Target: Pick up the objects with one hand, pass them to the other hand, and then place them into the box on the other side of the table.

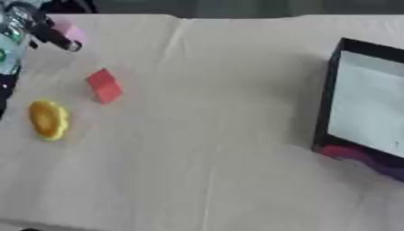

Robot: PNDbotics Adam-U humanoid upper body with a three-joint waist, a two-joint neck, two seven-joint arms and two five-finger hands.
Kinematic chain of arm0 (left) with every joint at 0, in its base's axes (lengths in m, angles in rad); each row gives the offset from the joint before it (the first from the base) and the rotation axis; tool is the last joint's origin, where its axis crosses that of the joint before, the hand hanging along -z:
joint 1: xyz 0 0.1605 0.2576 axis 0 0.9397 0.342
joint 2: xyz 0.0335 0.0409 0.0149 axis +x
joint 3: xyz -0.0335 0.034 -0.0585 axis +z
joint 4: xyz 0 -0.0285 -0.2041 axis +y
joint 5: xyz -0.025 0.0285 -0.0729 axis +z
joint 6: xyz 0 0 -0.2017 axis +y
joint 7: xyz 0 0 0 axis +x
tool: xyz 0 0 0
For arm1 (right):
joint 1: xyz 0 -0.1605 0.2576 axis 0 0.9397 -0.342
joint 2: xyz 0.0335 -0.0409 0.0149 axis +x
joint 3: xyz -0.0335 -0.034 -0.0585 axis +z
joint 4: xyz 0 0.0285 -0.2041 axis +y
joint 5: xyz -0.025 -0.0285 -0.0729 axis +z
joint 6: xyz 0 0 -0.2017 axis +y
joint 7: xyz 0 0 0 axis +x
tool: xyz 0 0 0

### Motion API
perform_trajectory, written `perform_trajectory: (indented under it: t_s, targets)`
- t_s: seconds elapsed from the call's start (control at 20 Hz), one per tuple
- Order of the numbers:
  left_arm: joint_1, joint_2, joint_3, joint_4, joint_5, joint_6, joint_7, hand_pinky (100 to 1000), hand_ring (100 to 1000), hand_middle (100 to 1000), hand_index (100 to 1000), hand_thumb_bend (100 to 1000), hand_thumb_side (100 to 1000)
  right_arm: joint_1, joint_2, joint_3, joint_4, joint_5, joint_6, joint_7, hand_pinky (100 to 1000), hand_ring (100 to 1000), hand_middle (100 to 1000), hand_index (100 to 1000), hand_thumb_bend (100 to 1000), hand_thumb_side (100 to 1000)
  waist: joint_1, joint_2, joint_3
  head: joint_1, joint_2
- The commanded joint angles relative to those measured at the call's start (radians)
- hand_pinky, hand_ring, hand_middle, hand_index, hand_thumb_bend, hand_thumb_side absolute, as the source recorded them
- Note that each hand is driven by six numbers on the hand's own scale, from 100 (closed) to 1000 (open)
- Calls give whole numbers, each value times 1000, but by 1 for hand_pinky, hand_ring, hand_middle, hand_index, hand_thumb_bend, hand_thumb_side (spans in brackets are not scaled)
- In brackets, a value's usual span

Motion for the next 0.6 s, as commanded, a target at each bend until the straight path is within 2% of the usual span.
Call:
perform_trajectory:
  t_s: [0.05,0.4,0.6]
  targets:
    - [7,67,-1,-119,78,5,21,777,758,656,537,100,164,-13,-41,-15,-28,-8,-3,-4,917,921,852,913,526,479,-14,-25,4,-11,-10]
    - [97,91,-23,-350,240,-35,104,748,724,621,533,100,132,-44,-62,-4,-71,19,15,26,920,928,861,920,569,444,-24,-32,7,-26,-43]
    - [145,90,-41,-450,304,-105,182,742,711,613,531,100,118,-93,-74,23,-130,88,57,124,925,944,884,927,634,415,-28,-38,8,-26,-44]
